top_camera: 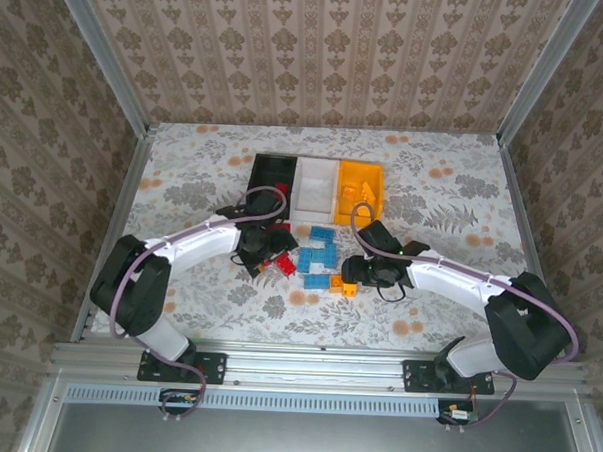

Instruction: Sort the legos into containers by color

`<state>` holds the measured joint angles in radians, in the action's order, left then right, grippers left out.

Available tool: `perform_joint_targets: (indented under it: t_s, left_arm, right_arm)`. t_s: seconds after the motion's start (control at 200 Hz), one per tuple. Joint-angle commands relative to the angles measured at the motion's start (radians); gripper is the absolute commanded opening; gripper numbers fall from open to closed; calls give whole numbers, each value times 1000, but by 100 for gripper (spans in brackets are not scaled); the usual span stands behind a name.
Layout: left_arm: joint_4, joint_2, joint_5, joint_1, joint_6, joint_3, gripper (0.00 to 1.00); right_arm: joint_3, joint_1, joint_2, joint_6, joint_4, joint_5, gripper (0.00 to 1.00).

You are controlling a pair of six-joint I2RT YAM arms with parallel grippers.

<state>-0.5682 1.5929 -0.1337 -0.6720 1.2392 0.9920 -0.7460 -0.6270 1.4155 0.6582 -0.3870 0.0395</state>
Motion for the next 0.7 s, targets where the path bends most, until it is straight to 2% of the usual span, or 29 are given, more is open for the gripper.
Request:
perform_joint_targets:
  t_s: [0.0,0.42,0.495,0.58,0.645,0.695]
  left_arm:
    - [2,34,6,-19,52,34,86]
    - [64,125,-26,-14,60,27,69]
    - [74,127,-26,-12,56,21,60]
    - [77,128,-25,-9,53,16,57]
    - [85,126,-26,-7,48,7,48]
    - [95,123,-28,-7,47,-3,45]
  right_arm:
    - [1,-7,17,-10,17,21,62]
    - [42,-7,-2,-11,46,10,61]
    - [49,-7,-6,-8,53,9,61]
    - [47,-7,-6,-9,49,8,61]
    - [43,-5,-8,-11,43,5,61]
    - [39,-5,-9,-12,37,0,61]
